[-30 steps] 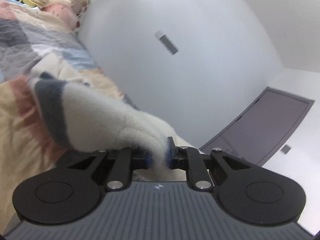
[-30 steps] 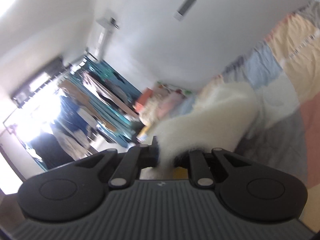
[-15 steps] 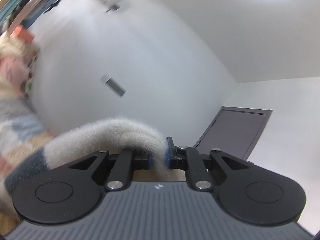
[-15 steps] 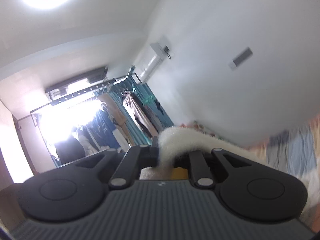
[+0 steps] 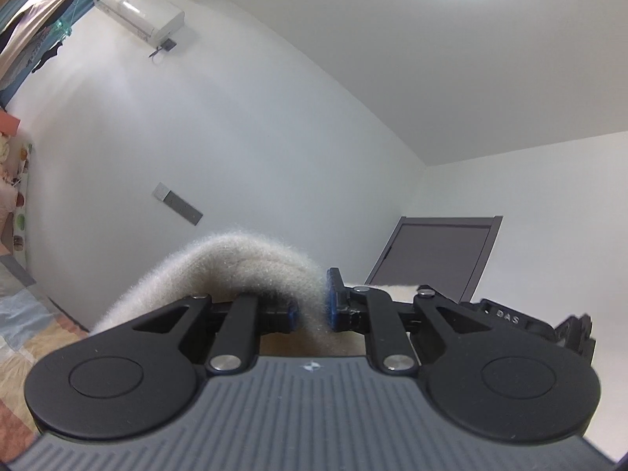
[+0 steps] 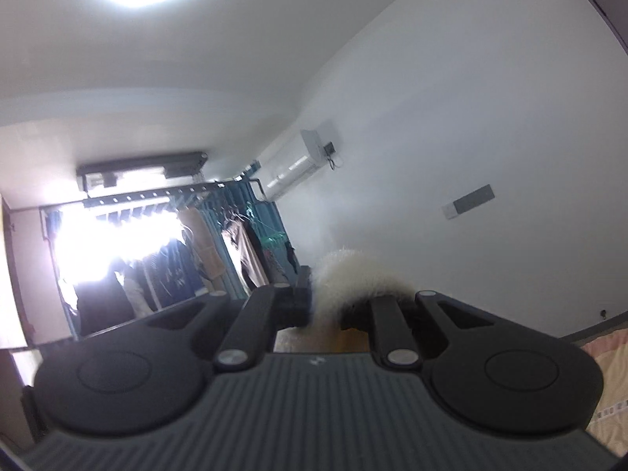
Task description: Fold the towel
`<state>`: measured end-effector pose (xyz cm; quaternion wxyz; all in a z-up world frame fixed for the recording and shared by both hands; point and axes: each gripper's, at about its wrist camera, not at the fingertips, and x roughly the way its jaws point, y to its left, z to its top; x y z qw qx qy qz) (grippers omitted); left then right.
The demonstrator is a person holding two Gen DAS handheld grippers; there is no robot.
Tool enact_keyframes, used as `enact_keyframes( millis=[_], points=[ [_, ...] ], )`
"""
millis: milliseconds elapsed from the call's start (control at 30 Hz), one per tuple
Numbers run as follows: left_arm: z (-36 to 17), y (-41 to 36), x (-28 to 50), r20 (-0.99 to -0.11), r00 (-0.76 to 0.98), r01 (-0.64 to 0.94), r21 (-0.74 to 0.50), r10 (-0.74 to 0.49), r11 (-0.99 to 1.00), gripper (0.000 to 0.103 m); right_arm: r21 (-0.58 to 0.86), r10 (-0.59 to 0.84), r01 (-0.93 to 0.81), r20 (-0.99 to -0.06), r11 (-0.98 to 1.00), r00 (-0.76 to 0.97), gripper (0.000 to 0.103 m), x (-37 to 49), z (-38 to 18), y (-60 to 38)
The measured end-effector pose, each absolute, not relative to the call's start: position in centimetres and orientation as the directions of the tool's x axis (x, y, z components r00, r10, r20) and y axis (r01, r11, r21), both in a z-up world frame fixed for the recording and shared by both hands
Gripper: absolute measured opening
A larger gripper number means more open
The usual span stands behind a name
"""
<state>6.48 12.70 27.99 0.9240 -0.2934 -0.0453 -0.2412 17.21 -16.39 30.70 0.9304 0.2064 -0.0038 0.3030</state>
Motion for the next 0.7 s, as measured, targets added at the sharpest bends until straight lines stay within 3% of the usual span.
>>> enact_keyframes(
  millis=[167,300,700],
  points=[
    [20.9,12.5,14.4,0.070,0.914,0.363,-0.582,-0.400,0.728,0.018,0.407,0.528,-0.461,-0.064,0.789,0.847,0.014,23.1,25.6,-15.9],
    [15.8,12.4,20.5,-0.020,0.929,0.289,-0.587,-0.369,0.757,0.018,0.398,0.511,-0.416,-0.170,0.818,0.842,0.014,27.9,21.3,-15.2],
    [-0.3,13.9,38.8,-0.255,0.916,0.080,-0.639,-0.308,0.765,0.018,0.380,0.405,-0.276,-0.319,0.883,0.857,0.014,42.9,5.1,-11.9]
  ],
)
